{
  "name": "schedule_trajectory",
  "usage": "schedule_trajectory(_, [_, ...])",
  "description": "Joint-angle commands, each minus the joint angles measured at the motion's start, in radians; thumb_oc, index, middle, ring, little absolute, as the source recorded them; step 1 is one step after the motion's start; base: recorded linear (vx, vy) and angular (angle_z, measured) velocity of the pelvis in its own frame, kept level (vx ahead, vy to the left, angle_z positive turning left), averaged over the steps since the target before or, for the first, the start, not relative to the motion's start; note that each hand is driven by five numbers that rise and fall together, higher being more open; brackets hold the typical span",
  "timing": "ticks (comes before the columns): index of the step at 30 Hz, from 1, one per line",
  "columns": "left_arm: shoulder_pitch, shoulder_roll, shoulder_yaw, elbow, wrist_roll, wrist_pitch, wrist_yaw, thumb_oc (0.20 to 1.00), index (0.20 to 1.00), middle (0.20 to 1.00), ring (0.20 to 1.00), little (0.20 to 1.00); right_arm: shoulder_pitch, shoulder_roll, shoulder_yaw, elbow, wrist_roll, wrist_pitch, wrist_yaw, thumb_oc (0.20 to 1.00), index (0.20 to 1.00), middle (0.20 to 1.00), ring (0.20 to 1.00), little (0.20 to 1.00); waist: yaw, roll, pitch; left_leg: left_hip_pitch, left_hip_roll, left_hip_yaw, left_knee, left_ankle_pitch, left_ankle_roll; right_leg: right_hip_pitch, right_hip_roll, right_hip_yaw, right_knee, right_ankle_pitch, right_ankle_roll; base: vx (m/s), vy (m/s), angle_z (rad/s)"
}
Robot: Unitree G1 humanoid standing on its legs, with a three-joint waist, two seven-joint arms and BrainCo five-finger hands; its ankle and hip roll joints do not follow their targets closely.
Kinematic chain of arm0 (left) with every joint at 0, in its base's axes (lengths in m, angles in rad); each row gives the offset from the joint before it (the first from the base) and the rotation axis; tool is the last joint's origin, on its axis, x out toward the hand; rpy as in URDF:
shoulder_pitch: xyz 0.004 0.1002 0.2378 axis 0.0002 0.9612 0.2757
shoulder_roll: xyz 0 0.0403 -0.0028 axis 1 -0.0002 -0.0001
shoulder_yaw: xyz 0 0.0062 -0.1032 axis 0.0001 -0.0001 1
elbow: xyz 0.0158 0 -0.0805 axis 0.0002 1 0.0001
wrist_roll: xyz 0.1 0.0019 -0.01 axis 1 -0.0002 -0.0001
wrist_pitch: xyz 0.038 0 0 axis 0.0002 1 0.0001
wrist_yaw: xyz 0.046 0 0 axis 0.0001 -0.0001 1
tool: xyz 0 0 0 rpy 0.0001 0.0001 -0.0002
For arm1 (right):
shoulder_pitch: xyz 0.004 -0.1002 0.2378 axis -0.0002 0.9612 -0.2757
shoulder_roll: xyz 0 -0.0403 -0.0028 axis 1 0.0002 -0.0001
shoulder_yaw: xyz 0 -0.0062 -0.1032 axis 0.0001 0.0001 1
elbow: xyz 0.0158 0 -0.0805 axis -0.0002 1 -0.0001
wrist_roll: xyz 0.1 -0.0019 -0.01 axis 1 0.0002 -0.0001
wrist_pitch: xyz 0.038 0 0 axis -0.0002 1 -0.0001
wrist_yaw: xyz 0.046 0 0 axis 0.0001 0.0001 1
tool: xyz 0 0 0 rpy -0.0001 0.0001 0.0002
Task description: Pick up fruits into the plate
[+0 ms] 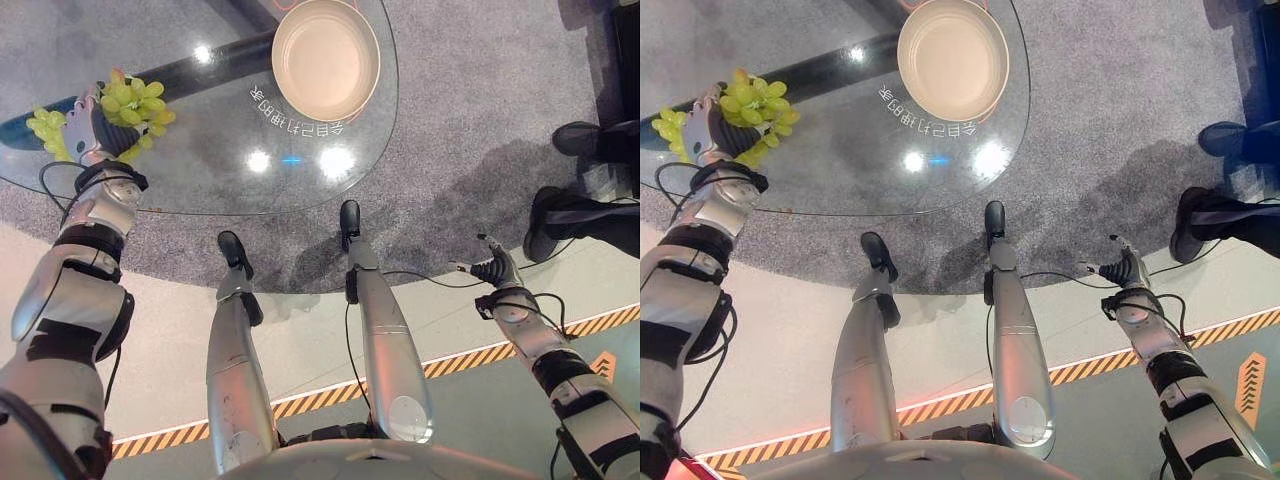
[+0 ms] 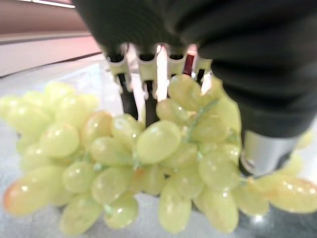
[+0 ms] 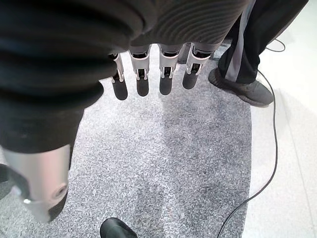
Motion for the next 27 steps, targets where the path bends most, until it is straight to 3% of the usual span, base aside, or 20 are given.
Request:
schedule_trajectory(1, [0.054,0.025,0.071,-0.023,-0.093,-0.037,0.053,0.2,0.2,0.2,0.2,0.2,0.068,-0.002,0.003,-0.052,0.02,-0.003,-0.044,1.0,1.0,1.0,1.0,1.0,0.027,-0.049,0.047,0.042,-0.115,0.032,-0.069,-0.04,0.029,0.064,0.098,-0.053,0.005,-0.095,-0.019,0.0,0.0,0.0])
schedule_trajectory(6, [0.093,-0.001,0.119,-0.144,-0.112,-0.093,0.109,0.2,0.2,0.2,0.2,0.2,0.11,0.019,-0.007,-0.086,0.008,-0.031,-0.064,1.0,1.0,1.0,1.0,1.0,0.039,-0.042,0.047,0.079,-0.123,0.032,-0.075,-0.044,0.027,0.104,0.089,-0.066,0.004,-0.103,-0.018,0.0,-0.006,0.02])
schedule_trajectory(13, [0.078,-0.021,0.106,-0.182,-0.066,-0.032,0.105,0.2,0.2,0.2,0.2,0.2,0.09,0.033,-0.002,-0.119,0.007,-0.021,-0.072,1.0,1.0,1.0,1.0,1.0,0.046,-0.037,0.047,0.104,-0.12,0.042,-0.09,-0.037,0.019,0.134,0.071,-0.087,-0.009,-0.105,-0.016,-0.01,-0.012,0.07])
schedule_trajectory(14, [0.069,-0.021,0.098,-0.175,-0.058,-0.019,0.101,0.793,0.793,0.793,0.793,0.793,0.084,0.031,0.0,-0.122,0.008,-0.017,-0.071,1.0,1.0,1.0,1.0,1.0,0.044,-0.035,0.047,0.101,-0.118,0.046,-0.088,-0.037,0.019,0.13,0.07,-0.087,-0.006,-0.107,-0.017,-0.01,0.019,0.06])
schedule_trajectory(15, [0.061,-0.02,0.092,-0.17,-0.061,-0.01,0.093,1.0,1.0,1.0,1.0,1.0,0.081,0.031,0.001,-0.125,0.009,-0.013,-0.072,1.0,1.0,1.0,1.0,1.0,0.042,-0.034,0.047,0.1,-0.117,0.048,-0.089,-0.037,0.019,0.127,0.069,-0.087,-0.004,-0.107,-0.017,-0.01,0.023,0.05])
schedule_trajectory(21, [0.008,-0.005,0.03,-0.128,0.035,0.061,0.046,1.0,1.0,1.0,1.0,1.0,0.071,0.017,-0.001,-0.133,0.011,0.006,-0.067,1.0,1.0,1.0,1.0,1.0,0.028,-0.027,0.047,0.096,-0.116,0.062,-0.093,-0.033,0.019,0.113,0.073,-0.079,0.0,-0.106,-0.019,-0.01,0.032,0.02])
schedule_trajectory(27, [-0.037,0.028,-0.063,-0.071,0.186,0.143,0.01,1.0,1.0,1.0,1.0,1.0,0.071,-0.001,-0.007,-0.114,0.015,-0.022,-0.058,1.0,1.0,1.0,1.0,1.0,0.016,-0.023,0.047,0.096,-0.113,0.074,-0.097,-0.026,0.017,0.109,0.07,-0.074,-0.006,-0.097,-0.015,0.0,0.011,-0.01])
